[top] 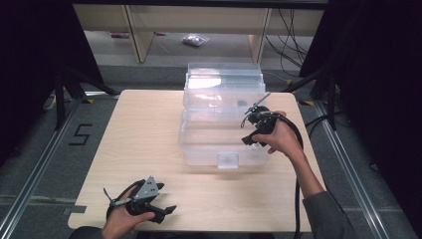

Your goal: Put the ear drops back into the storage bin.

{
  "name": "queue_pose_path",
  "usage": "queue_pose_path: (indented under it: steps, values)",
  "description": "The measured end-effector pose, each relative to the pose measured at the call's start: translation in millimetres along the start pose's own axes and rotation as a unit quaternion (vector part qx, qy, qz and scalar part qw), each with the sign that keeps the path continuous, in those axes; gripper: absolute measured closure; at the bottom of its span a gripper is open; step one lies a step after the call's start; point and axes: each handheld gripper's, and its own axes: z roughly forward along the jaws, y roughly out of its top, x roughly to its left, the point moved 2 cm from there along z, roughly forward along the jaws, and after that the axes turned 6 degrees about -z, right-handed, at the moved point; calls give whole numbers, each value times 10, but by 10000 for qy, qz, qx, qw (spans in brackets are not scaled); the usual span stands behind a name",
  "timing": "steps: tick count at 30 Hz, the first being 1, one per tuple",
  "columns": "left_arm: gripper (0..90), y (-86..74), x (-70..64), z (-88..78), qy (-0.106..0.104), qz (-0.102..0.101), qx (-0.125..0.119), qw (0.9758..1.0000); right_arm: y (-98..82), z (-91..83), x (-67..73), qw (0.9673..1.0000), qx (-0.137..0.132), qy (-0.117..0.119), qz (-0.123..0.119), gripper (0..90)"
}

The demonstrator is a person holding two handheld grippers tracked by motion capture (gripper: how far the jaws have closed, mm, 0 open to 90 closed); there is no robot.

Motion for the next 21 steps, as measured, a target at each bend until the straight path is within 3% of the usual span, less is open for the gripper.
queue_pose_path:
  steps: [7,11,13,17,21]
  values:
    - [150,-2,-7,7,-39,-26,-40,10000,-58,-89,112,9999,-163,8,-39,249]
    - [150,1,8,3,-5,60,15,10000,-91,-122,177,9996,-258,41,-103,249]
    - [150,-2,-6,11,-45,-19,-39,10000,-109,-137,212,9995,-290,44,-105,249]
    - [150,0,6,3,6,42,9,10000,-130,-153,263,9985,-455,56,-284,246]
    - [150,0,3,2,0,21,13,10000,-158,-171,335,9979,-588,93,-251,244]
